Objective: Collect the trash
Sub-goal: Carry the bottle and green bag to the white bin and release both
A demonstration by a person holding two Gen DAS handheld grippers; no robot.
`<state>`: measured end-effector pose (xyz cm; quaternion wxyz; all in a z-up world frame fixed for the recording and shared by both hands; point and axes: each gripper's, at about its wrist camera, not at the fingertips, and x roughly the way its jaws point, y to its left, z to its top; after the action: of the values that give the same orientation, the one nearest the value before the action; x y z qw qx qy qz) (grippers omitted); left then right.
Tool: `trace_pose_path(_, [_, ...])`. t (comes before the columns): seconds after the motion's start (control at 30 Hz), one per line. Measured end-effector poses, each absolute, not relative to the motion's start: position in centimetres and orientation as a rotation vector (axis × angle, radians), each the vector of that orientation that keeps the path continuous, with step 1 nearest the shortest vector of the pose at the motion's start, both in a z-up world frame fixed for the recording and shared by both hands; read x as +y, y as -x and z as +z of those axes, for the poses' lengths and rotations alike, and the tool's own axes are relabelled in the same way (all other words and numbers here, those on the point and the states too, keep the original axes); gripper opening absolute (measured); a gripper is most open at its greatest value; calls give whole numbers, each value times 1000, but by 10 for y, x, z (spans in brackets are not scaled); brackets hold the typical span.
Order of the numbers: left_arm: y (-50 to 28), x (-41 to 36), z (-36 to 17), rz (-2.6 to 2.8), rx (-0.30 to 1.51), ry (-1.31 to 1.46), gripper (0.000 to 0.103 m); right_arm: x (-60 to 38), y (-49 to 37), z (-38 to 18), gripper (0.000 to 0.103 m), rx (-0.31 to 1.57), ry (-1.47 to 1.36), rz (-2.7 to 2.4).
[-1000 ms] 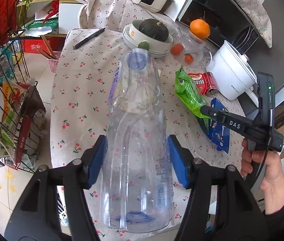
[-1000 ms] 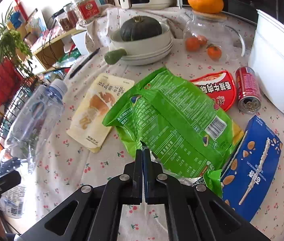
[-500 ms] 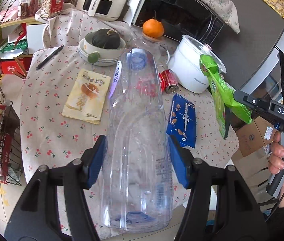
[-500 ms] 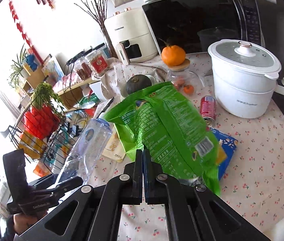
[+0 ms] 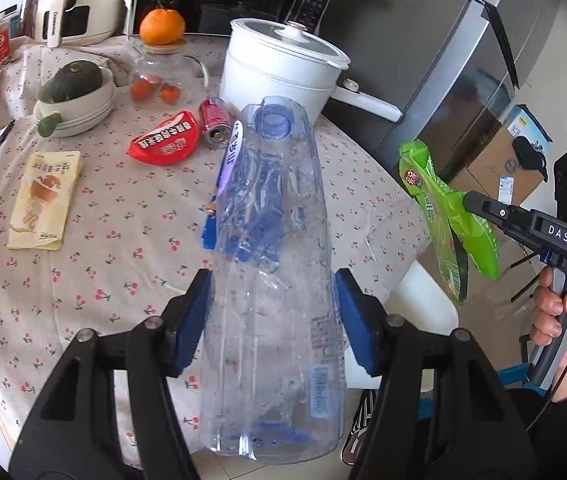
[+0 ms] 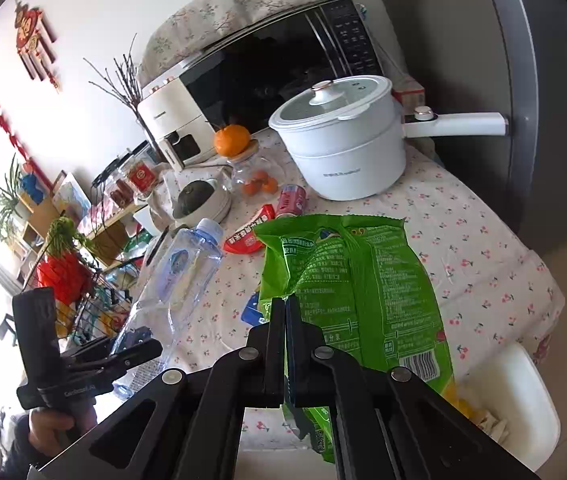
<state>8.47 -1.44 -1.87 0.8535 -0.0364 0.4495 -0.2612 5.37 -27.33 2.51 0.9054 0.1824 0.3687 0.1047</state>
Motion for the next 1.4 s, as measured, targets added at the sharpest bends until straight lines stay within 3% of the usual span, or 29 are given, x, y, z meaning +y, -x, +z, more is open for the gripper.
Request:
trace_pose_path(0.6, [-28,-190,-72,-854,1070,-221,63,-422,7,-91,2,1107,-591,-131])
trace_pose_path(1.1, [-3,-251,-123,-916,1160,-404,64,-463,26,-109,5,1151,-614,-225])
trace_pose_path(1.17, [-3,-253,-126,-911,1162,-413,64,-468,28,-108,9,1144,-631,-236])
trace_pose_path(1.4, [-6,-258,-136,-902,1160,-435,64,-474,33,-103,39,1119,-630,-278])
